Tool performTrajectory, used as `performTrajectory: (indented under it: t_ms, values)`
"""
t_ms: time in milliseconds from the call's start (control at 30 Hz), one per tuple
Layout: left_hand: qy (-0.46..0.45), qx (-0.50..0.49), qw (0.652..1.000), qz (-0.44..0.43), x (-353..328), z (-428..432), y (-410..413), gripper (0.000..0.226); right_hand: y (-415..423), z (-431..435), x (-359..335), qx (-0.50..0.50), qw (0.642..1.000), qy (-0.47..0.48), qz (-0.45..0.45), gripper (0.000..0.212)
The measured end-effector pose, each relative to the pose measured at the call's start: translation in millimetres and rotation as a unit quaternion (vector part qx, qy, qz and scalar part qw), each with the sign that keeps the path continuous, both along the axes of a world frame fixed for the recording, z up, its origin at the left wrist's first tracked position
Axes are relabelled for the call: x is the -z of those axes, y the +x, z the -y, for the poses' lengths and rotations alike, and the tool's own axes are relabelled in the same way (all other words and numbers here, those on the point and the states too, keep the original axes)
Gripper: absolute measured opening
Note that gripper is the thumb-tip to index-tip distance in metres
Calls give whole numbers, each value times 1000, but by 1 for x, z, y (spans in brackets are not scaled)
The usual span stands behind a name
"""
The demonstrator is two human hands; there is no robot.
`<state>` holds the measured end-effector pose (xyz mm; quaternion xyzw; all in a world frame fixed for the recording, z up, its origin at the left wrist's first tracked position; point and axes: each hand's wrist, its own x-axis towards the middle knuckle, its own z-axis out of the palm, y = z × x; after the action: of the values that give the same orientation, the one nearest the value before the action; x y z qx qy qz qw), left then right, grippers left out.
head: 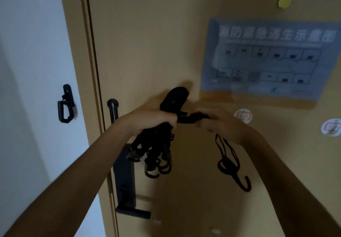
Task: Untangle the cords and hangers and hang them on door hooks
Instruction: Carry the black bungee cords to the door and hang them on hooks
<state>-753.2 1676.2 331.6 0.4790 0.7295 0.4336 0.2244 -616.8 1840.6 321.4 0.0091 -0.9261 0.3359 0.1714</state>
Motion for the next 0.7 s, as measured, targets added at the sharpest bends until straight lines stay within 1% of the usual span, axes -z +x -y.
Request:
performTrajectory:
  t_ms: [33, 67, 100, 133, 200, 300, 333, 433, 500, 533, 600, 700]
  values:
    - [3, 15, 1000, -8, -12, -1, -7, 37, -3, 3, -11, 1, 1000, -8, -13, 36]
    - [9, 25, 999, -18, -24, -1, -11, 15, -6, 4, -21, 6, 1000, -2, -28, 43]
    - [14, 35, 999, -26, -38, 0, -15, 5, -10, 6, -33, 10, 999, 15, -47, 45]
    - [25, 41, 998, -41, -52, 1, -18, 11, -14, 7, -43, 12, 997, 33, -68, 44]
    - [38, 38, 995, -85, -78, 1, -28, 7, -22, 5, -66, 15, 992, 68, -107, 43]
    - [51, 29, 990, -126, -118, 4, -42, 20, -33, -2, -103, 28, 975, 141, -168, 46]
    - [59, 26, 988, -138, -132, 5, -45, 22, -36, -2, -117, 31, 969, 158, -189, 44]
    - [104, 20, 980, -171, -172, 10, -53, 11, -45, -1, -158, 47, 936, 223, -267, 27]
    - [142, 8, 971, -194, -199, 13, -56, 12, -50, -2, -185, 61, 917, 247, -307, 13]
    - [161, 0, 966, -204, -211, 13, -58, 14, -52, -3, -197, 66, 910, 256, -320, 9]
    - [201, -16, 954, -221, -236, 13, -61, 18, -56, -2, -222, 76, 894, 273, -347, 4]
    - [269, -49, 930, -244, -271, 9, -64, 17, -66, 0, -258, 96, 851, 319, -405, 3]
